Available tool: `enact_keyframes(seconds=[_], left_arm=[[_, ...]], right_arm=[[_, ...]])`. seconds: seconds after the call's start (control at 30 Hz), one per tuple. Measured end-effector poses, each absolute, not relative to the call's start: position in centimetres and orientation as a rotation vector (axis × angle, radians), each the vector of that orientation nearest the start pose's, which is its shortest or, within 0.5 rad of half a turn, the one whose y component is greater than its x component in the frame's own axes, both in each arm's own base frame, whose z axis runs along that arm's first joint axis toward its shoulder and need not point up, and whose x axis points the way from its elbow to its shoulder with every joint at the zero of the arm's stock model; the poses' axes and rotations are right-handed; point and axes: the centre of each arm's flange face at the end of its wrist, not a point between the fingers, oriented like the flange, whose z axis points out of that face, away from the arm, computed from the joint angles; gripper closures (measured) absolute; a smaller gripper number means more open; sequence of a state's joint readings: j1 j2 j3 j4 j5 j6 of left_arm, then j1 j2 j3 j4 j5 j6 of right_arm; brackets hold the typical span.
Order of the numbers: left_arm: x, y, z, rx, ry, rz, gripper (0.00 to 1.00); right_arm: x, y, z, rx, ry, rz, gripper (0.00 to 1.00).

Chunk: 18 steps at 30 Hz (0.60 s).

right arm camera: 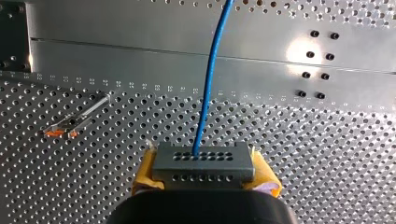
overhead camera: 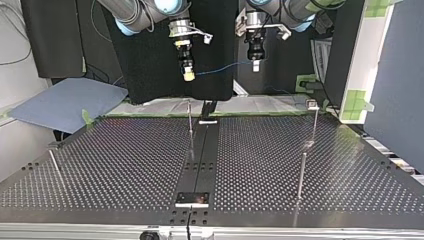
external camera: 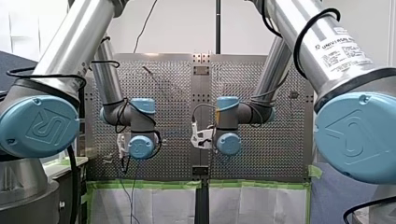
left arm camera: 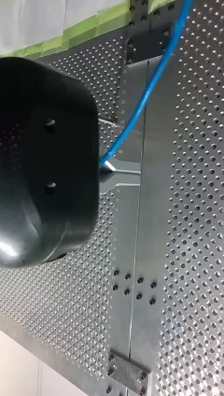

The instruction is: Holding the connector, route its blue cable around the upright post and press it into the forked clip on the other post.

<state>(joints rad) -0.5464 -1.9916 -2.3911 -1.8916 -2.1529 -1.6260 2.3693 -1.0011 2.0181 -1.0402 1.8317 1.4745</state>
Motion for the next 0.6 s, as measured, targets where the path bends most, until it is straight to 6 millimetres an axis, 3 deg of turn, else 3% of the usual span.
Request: enact_keyframes(seconds=[0.43,0.6], left_arm=[[28.8,-26.7,8.0,-0.074,1.562,-0.019,1.00],[28.0,-25.9,6.6,-0.053,1.600,0.002,1.00]], right_arm=[[45.8,-29.6,8.9,1.590,-0.811,1.544,1.00],[45.8,-29.6,9.0,1.589,-0.810,1.545,1.00]])
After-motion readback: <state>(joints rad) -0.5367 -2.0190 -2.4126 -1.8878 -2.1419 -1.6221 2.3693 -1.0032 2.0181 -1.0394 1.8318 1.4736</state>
